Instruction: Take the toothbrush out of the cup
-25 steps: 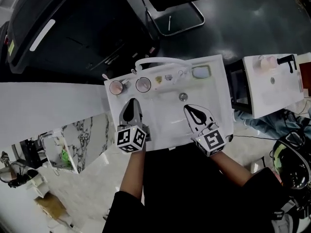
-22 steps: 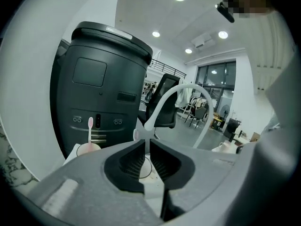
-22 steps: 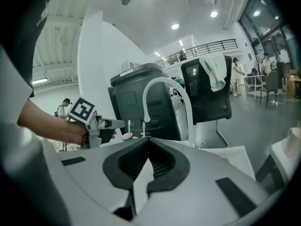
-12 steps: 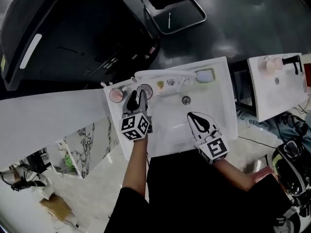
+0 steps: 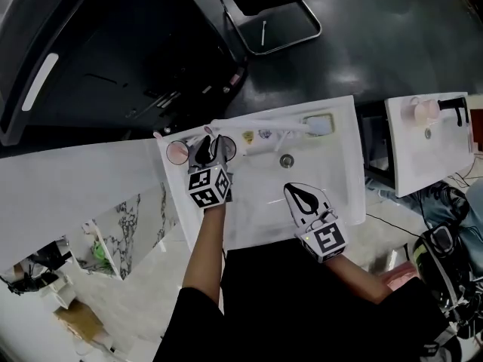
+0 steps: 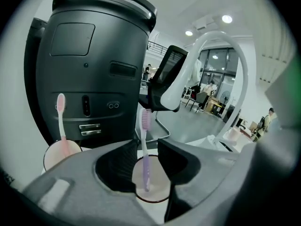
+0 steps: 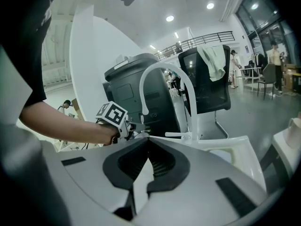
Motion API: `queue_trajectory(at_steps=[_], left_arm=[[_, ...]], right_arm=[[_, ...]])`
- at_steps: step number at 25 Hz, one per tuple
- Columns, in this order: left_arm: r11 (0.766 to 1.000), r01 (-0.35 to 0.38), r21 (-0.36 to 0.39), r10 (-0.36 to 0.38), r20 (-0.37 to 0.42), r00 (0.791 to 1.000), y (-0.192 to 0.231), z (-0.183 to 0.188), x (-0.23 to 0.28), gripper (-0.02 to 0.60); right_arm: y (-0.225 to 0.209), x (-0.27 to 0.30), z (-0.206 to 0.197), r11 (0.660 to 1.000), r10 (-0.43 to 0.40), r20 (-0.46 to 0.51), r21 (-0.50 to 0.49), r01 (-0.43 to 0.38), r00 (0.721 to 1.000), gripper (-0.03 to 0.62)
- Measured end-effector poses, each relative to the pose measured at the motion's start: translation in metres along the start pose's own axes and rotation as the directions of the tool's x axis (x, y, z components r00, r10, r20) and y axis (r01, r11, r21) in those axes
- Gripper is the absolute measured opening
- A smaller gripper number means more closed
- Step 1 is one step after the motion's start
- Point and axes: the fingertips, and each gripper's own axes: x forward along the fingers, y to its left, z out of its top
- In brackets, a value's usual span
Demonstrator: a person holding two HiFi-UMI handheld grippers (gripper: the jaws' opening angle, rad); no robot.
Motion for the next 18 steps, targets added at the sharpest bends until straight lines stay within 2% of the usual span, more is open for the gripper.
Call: queue_trajectory(at_steps=[3,10,18], left_arm=[[1.000,0.013,0.005,-0.013,-0.019,1.000,-0.001,-0.004,0.006,0.131],[0.999,-0.016,0.050,0.019,-0.049,0.999,0.003,-0.007,0.009,0.058],[0.996,-0.043,0.083,0.044,-0.009,0.999,-0.001,0.000,0.001,0.044]], right_arm=[[-0.001,0.002,-0.001,1.000,-0.004,-0.007,-0.005,0.004,1.000,-0.002],[-0.013,-0.002,-0.004,0.999,-0.041,-0.018,-0.019,0.041,0.999,-0.002],[-0.032,-0.021,-0.009,0.996,-0.090,-0.011,-0.024,0.090,0.996,-0.002]])
